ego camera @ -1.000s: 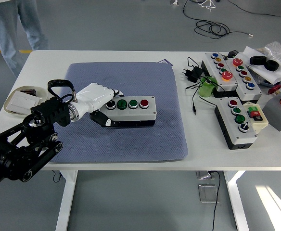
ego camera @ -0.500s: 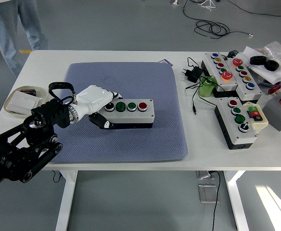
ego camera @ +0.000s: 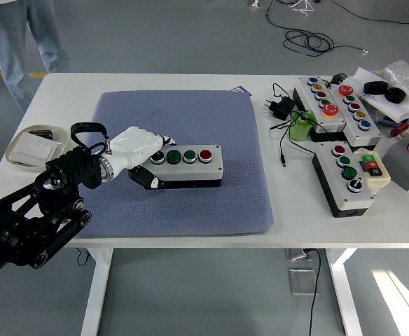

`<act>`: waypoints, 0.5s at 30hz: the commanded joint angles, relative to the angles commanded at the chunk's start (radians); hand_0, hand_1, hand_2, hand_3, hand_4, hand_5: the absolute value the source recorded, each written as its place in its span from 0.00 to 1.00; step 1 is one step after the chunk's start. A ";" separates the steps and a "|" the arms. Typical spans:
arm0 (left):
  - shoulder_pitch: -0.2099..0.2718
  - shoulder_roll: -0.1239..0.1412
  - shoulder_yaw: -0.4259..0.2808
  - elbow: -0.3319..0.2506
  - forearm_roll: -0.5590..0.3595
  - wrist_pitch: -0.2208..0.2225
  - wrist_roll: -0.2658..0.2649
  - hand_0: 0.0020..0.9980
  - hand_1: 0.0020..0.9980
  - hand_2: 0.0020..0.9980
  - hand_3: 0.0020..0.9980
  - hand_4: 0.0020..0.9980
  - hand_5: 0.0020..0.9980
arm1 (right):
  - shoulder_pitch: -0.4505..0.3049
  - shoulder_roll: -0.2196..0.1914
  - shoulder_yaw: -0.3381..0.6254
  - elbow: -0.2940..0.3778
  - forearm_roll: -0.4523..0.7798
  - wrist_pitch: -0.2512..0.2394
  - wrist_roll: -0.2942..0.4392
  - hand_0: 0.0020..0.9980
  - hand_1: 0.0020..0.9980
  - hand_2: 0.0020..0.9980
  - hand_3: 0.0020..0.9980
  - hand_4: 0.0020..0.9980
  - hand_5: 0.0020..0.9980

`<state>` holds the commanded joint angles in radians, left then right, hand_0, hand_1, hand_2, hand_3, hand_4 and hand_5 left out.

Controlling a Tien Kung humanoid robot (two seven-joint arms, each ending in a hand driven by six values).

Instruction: Pick up the button,place it on the desk,press the button,press the button

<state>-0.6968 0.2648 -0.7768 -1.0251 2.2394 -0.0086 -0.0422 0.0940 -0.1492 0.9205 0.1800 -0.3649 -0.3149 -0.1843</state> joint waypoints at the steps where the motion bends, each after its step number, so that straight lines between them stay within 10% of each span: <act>1: 0.000 0.000 0.000 0.000 0.001 -0.001 0.000 0.63 0.70 0.69 0.69 0.72 0.07 | 0.000 0.000 0.001 0.000 0.000 0.000 0.000 0.79 0.80 0.82 0.75 0.41 0.48; 15: 0.005 0.002 -0.005 -0.006 0.000 -0.010 0.003 0.66 0.74 0.71 0.72 0.74 0.10 | -0.004 0.000 0.002 0.000 -0.005 -0.001 -0.003 0.79 0.80 0.82 0.75 0.41 0.48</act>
<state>-0.6917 0.2668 -0.7820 -1.0314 2.2389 -0.0181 -0.0392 0.0902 -0.1497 0.9224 0.1800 -0.3698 -0.3160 -0.1868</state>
